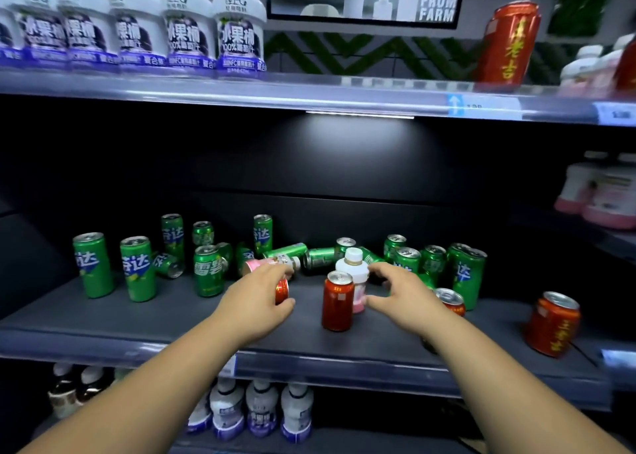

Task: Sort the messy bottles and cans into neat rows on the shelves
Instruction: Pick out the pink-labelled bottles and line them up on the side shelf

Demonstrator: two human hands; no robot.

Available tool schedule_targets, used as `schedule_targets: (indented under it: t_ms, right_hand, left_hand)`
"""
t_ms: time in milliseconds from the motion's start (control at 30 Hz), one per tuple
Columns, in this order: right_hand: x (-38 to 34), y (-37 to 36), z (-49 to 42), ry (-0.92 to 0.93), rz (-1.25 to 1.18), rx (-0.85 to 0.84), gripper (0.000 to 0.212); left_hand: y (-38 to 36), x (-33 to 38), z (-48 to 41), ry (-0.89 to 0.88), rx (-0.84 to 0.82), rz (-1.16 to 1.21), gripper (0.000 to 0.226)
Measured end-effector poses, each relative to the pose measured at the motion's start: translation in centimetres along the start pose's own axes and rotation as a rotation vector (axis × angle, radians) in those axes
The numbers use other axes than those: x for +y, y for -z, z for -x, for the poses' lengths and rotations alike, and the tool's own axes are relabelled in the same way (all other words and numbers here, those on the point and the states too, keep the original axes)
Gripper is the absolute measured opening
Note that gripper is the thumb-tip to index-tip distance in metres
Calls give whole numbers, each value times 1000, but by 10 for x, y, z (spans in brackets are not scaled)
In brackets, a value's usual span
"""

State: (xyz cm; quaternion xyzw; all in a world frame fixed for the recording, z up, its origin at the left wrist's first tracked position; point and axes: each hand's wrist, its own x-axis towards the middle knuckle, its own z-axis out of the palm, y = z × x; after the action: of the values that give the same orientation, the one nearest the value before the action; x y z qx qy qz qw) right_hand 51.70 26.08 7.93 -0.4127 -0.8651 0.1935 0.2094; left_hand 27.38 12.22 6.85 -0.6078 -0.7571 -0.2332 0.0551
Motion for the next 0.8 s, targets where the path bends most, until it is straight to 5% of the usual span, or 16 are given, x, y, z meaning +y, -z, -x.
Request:
schedule_targets:
  t_ms: [400, 800]
  right_hand:
    - [12, -36, -129, -227, -117, -66, 81]
    - [-15, -73, -188, -216, -160, -90, 67]
  left_hand:
    - [-21, -82, -121, -46, -60, 57, 57]
    - [-56, -127, -176, -78, -177, 56, 58]
